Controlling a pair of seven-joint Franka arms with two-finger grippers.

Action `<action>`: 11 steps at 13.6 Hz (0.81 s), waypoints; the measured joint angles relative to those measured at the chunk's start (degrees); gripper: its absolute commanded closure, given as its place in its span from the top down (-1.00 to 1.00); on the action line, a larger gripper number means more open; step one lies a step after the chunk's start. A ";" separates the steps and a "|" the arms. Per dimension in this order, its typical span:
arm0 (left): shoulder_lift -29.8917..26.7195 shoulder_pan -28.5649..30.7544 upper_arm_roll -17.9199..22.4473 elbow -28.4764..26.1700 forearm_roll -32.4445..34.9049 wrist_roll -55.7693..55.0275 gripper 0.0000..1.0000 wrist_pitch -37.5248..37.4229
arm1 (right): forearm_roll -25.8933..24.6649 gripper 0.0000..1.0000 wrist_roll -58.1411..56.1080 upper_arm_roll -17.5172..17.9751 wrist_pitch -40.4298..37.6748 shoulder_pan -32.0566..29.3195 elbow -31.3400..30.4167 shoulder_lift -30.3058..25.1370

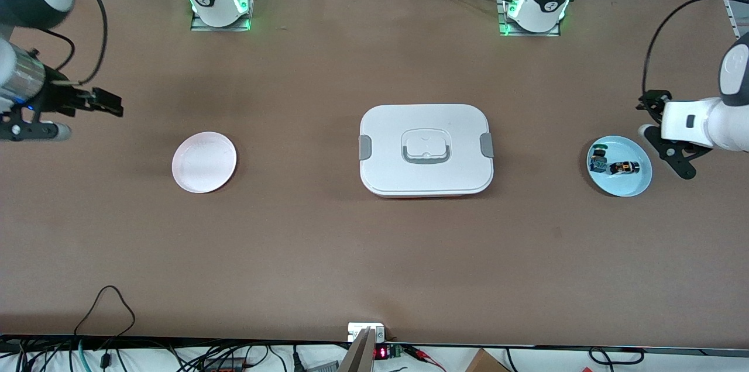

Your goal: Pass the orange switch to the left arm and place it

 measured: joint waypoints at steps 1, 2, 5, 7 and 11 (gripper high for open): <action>0.00 -0.05 -1.68 1.40 -0.67 -5.55 1.00 -1.62 | 0.00 1.00 -0.06 0.13 -1.51 0.03 1.55 -0.11; -0.01 -0.11 -3.01 2.85 -1.83 -11.32 1.00 -3.14 | 0.09 1.00 -0.22 0.17 -2.02 0.04 2.41 -0.13; -0.01 -0.29 -4.04 6.71 -5.54 -24.68 1.00 -5.88 | 0.31 1.00 -0.90 0.20 -2.03 0.05 2.67 0.04; 0.01 -0.97 -4.50 9.33 -7.44 -32.14 1.00 -6.91 | 0.61 1.00 -0.92 0.31 -2.03 0.13 2.76 0.07; -3.02 -13.47 7.84 12.35 -12.13 -41.13 1.00 -3.43 | 2.55 1.00 -0.14 0.32 -1.96 0.18 3.09 0.07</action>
